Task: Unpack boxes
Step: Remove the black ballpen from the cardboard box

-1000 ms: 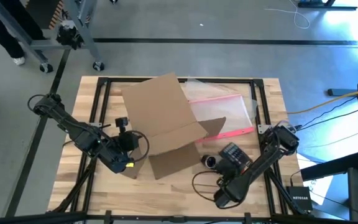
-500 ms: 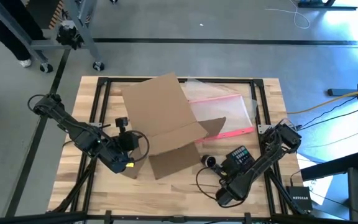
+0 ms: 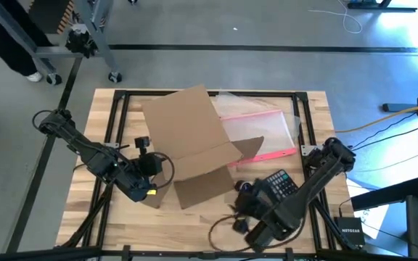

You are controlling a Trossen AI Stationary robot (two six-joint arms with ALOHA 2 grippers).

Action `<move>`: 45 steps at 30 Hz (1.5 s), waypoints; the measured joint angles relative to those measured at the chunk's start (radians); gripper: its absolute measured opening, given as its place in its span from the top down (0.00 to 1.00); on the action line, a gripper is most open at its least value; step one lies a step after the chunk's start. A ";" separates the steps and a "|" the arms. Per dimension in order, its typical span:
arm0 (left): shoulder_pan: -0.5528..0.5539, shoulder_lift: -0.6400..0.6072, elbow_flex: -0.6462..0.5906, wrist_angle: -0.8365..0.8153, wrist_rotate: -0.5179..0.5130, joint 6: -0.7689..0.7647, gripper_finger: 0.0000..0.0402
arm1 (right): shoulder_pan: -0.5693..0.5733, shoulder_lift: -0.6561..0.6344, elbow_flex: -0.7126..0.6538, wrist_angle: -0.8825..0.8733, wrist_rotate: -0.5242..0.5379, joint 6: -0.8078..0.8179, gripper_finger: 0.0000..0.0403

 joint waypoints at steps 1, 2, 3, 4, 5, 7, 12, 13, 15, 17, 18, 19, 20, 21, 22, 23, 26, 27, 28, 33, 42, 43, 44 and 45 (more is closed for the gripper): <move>0.000 0.000 0.000 0.000 0.000 0.000 0.99 | -0.017 0.003 -0.010 0.077 0.010 -0.079 0.35; 0.000 0.000 0.000 0.000 0.000 0.000 0.99 | -0.037 0.010 -0.022 0.151 0.019 -0.152 0.35; 0.000 0.000 0.000 0.001 0.000 0.000 0.99 | -0.060 0.022 -0.033 0.218 0.020 -0.215 0.35; 0.000 0.000 0.000 0.001 0.000 -0.001 0.99 | -0.086 0.035 -0.042 0.280 0.019 -0.268 0.35; 0.000 0.000 0.000 0.001 0.000 -0.001 0.99 | -0.111 0.051 -0.049 0.328 0.015 -0.309 0.35; 0.000 0.000 0.000 0.001 0.000 -0.001 0.99 | -0.166 0.083 -0.057 0.407 0.009 -0.361 0.35; 0.001 -0.002 0.000 0.000 0.000 0.000 0.99 | -0.296 0.185 -0.070 0.532 0.005 -0.382 0.34; 0.001 -0.003 0.000 0.000 0.001 -0.001 0.99 | -0.318 0.208 -0.070 0.544 0.006 -0.380 0.34; 0.001 -0.004 0.000 0.000 0.002 -0.007 0.99 | -0.359 0.246 -0.071 0.556 0.004 -0.375 0.34; 0.000 -0.004 0.000 0.000 0.002 -0.010 0.99 | -0.395 0.279 -0.070 0.564 0.003 -0.368 0.34; 0.000 -0.004 0.000 -0.001 0.002 -0.011 0.99 | -0.411 0.293 -0.070 0.561 0.003 -0.359 0.34; 0.000 -0.004 0.000 0.000 0.002 -0.012 0.99 | -0.426 0.308 -0.070 0.561 0.003 -0.347 0.34; 0.000 -0.004 0.000 0.001 0.002 -0.013 0.99 | -0.441 0.320 -0.070 0.560 0.001 -0.342 0.34; 0.000 -0.004 0.000 0.001 0.002 -0.014 0.99 | -0.456 0.331 -0.070 0.560 -0.001 -0.336 0.34; 0.000 -0.004 0.000 0.002 0.002 -0.014 0.99 | -0.470 0.339 -0.070 0.561 -0.001 -0.323 0.34; 0.000 -0.004 0.000 0.002 0.002 -0.015 0.99 | -0.483 0.343 -0.070 0.561 0.003 -0.315 0.34; 0.000 -0.005 0.000 0.015 0.002 -0.009 0.99 | -0.523 0.351 -0.070 0.567 0.007 -0.296 0.34; 0.000 -0.005 0.000 0.021 0.003 -0.004 0.99 | -0.535 0.353 -0.070 0.568 0.007 -0.294 0.34; 0.000 -0.005 0.000 0.026 0.005 0.001 0.99 | -0.549 0.355 -0.070 0.567 0.008 -0.290 0.34; 0.001 -0.005 0.000 0.032 0.006 0.003 0.99 | -0.610 0.356 -0.070 0.571 -0.023 -0.239 0.34; 0.001 -0.004 0.000 0.035 0.010 0.013 0.99 | -0.700 0.372 -0.068 0.614 -0.081 -0.104 0.34; 0.001 -0.004 0.000 0.035 0.010 0.017 0.99 | -0.709 0.376 -0.067 0.630 -0.089 -0.089 0.34; 0.001 -0.004 0.000 0.035 0.010 0.018 0.99 | -0.717 0.380 -0.067 0.636 -0.103 -0.074 0.34; 0.001 -0.004 0.000 0.034 0.009 0.020 0.99 | -0.724 0.389 -0.067 0.639 -0.110 -0.058 0.34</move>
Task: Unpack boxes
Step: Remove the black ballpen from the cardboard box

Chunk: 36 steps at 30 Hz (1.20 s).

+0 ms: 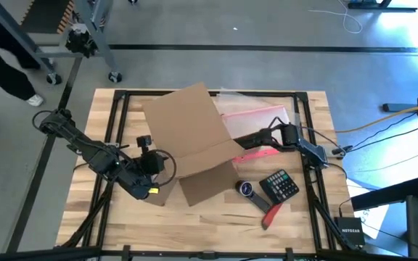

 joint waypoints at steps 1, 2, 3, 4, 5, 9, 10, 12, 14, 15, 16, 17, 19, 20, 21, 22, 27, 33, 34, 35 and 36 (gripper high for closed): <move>0.000 0.000 0.000 0.001 0.000 0.000 0.99 | -0.005 0.016 0.001 0.014 0.000 0.022 0.34; 0.000 0.000 0.000 0.000 0.000 0.000 0.99 | -0.008 0.022 0.002 0.018 0.001 0.036 0.34; 0.001 0.000 0.000 0.001 -0.001 0.000 0.99 | -0.010 0.026 0.002 0.019 -0.009 0.045 0.34; 0.001 0.000 0.000 0.001 -0.001 0.000 0.99 | -0.011 0.037 0.003 0.033 -0.032 0.056 0.34; 0.001 0.000 0.000 -0.003 -0.001 0.000 0.99 | -0.012 0.042 0.004 0.044 -0.040 0.058 0.34; 0.001 0.000 0.000 -0.006 0.002 -0.003 0.99 | 0.009 0.048 0.004 0.053 -0.059 0.056 0.34; 0.001 0.000 0.000 -0.008 0.003 -0.003 0.99 | 0.016 0.049 0.004 0.053 -0.053 0.053 0.34; 0.003 0.000 0.000 -0.007 0.007 -0.002 0.99 | 0.032 0.050 0.015 0.037 -0.056 0.037 0.34; 0.011 -0.001 0.001 -0.012 0.014 -0.003 0.99 | 0.048 0.051 0.034 0.017 -0.072 0.006 0.34; 0.011 -0.001 0.001 -0.013 0.014 -0.004 0.99 | 0.057 0.052 0.037 0.012 -0.071 -0.004 0.34; 0.012 -0.001 0.001 -0.014 0.015 -0.004 0.99 | 0.066 0.053 0.039 0.012 -0.070 -0.014 0.34; 0.014 -0.001 0.001 -0.013 0.016 -0.003 0.99 | 0.073 0.053 0.045 0.004 -0.070 -0.026 0.34; 0.016 -0.001 0.001 -0.011 0.016 -0.003 0.99 | 0.087 0.055 0.066 -0.029 -0.082 -0.042 0.34; 0.019 -0.001 0.001 -0.012 0.016 -0.003 0.99 | 0.092 0.056 0.077 -0.048 -0.093 -0.055 0.34; 0.021 -0.001 0.001 -0.013 0.016 -0.003 0.99 | 0.098 0.057 0.087 -0.065 -0.104 -0.069 0.34; 0.021 -0.001 0.001 -0.012 0.016 -0.003 0.99 | 0.104 0.057 0.095 -0.077 -0.113 -0.077 0.34; 0.021 -0.001 0.001 -0.012 0.013 -0.003 0.99 | 0.127 0.057 0.122 -0.098 -0.180 -0.104 0.34; 0.022 -0.001 0.001 -0.013 0.011 -0.008 0.99 | 0.157 0.056 0.152 -0.119 -0.271 -0.098 0.34; 0.021 -0.001 0.001 -0.013 0.010 -0.008 0.99 | 0.164 0.057 0.168 -0.145 -0.273 -0.085 0.34; 0.021 -0.001 0.001 -0.013 0.010 -0.008 0.99 | 0.171 0.059 0.184 -0.177 -0.271 -0.074 0.34; 0.021 -0.001 0.001 -0.014 0.010 -0.009 0.99 | 0.179 0.061 0.203 -0.206 -0.261 -0.070 0.34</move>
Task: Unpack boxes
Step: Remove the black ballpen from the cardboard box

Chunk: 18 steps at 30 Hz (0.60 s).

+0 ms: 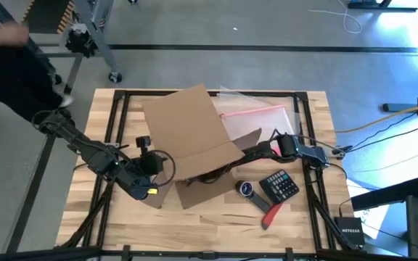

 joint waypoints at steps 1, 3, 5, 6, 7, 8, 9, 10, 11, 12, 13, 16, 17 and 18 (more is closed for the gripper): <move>0.000 0.000 0.000 0.000 -0.001 0.000 0.99 | 0.006 0.002 0.018 -0.029 0.013 0.001 0.34; 0.000 0.000 0.000 -0.002 -0.002 -0.001 0.99 | 0.015 0.004 0.058 -0.078 0.059 0.002 0.34; 0.000 0.000 0.000 -0.004 -0.005 -0.002 0.99 | 0.015 0.002 0.091 -0.102 0.082 -0.006 0.34; 0.000 0.000 0.000 -0.004 -0.006 -0.002 0.99 | 0.015 0.001 0.102 -0.107 0.084 -0.016 0.34; 0.000 0.000 -0.001 -0.004 -0.006 -0.002 0.99 | 0.014 0.001 0.110 -0.111 0.084 -0.034 0.34; 0.000 0.000 -0.001 -0.007 -0.007 -0.002 0.99 | 0.014 0.001 0.112 -0.111 0.081 -0.053 0.34; 0.000 0.000 -0.001 -0.007 -0.007 -0.002 0.99 | 0.013 0.001 0.112 -0.111 0.078 -0.066 0.34; 0.000 0.000 -0.001 -0.006 -0.008 -0.002 0.99 | 0.010 0.001 0.109 -0.108 0.078 -0.080 0.34; 0.000 0.000 -0.001 -0.006 -0.008 -0.002 0.99 | 0.007 0.001 0.104 -0.108 0.078 -0.088 0.34; 0.000 0.000 -0.001 -0.005 -0.008 -0.002 0.99 | 0.003 0.000 0.096 -0.108 0.071 -0.094 0.34; 0.000 0.000 -0.001 -0.005 -0.008 -0.002 0.99 | -0.004 -0.001 0.085 -0.105 0.054 -0.105 0.34; 0.000 0.000 -0.001 -0.003 -0.008 -0.002 0.99 | -0.032 -0.001 0.038 -0.063 0.008 -0.140 0.34; 0.000 0.000 -0.001 -0.002 -0.008 -0.002 0.99 | -0.041 -0.001 0.015 -0.027 -0.014 -0.150 0.34; 0.000 0.000 -0.001 -0.002 -0.008 -0.002 0.99 | -0.051 -0.001 -0.009 0.015 -0.047 -0.164 0.34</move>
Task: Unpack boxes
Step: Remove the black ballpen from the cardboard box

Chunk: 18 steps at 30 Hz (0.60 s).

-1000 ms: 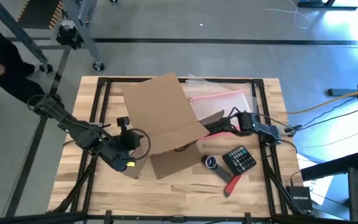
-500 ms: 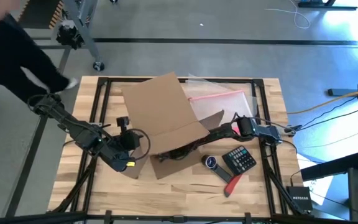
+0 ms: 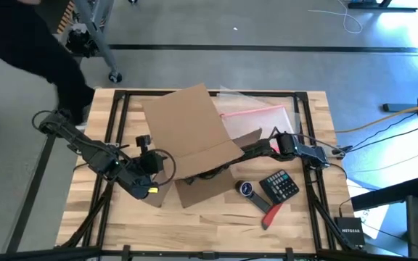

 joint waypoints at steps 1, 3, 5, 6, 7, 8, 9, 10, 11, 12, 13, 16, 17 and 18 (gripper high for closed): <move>0.000 0.000 0.000 -0.001 0.000 0.000 0.99 | -0.008 -0.002 -0.021 0.038 -0.033 -0.010 0.34; 0.000 0.000 0.000 0.000 0.000 0.000 0.99 | -0.022 -0.011 -0.054 0.115 -0.097 -0.028 0.34; 0.000 0.000 0.000 0.000 0.000 0.000 0.99 | -0.024 -0.011 -0.082 0.159 -0.101 -0.032 0.35; 0.000 0.000 0.000 -0.001 0.001 0.000 0.99 | -0.024 -0.013 -0.091 0.172 -0.103 -0.032 0.37; 0.000 0.000 0.000 0.000 0.001 0.000 0.99 | -0.024 -0.013 -0.095 0.175 -0.102 -0.032 0.39; 0.000 0.000 0.000 0.000 0.001 0.003 0.99 | -0.024 -0.013 -0.097 0.174 -0.102 -0.032 0.42; 0.000 0.000 0.000 0.000 0.001 0.006 0.99 | -0.024 -0.013 -0.097 0.173 -0.102 -0.032 0.46; 0.000 0.000 0.000 0.001 0.002 0.007 0.99 | -0.024 -0.013 -0.097 0.173 -0.103 -0.031 0.50; 0.000 0.000 0.000 0.001 0.002 0.008 0.99 | -0.023 -0.012 -0.098 0.173 -0.105 -0.031 0.55; 0.000 0.000 0.000 0.001 0.002 0.008 0.99 | -0.022 -0.012 -0.098 0.173 -0.105 -0.031 0.60; 0.001 0.000 0.000 0.001 0.002 0.008 0.99 | -0.022 -0.011 -0.098 0.173 -0.105 -0.031 0.65; 0.000 0.000 0.000 0.001 0.002 0.007 0.99 | -0.021 -0.011 -0.097 0.182 -0.110 -0.027 0.77; 0.000 0.000 0.000 0.001 0.002 0.007 0.99 | -0.021 -0.012 -0.097 0.176 -0.137 -0.033 0.83; 0.000 0.000 0.000 0.001 0.003 0.007 0.99 | -0.020 -0.010 -0.099 0.180 -0.135 -0.034 0.87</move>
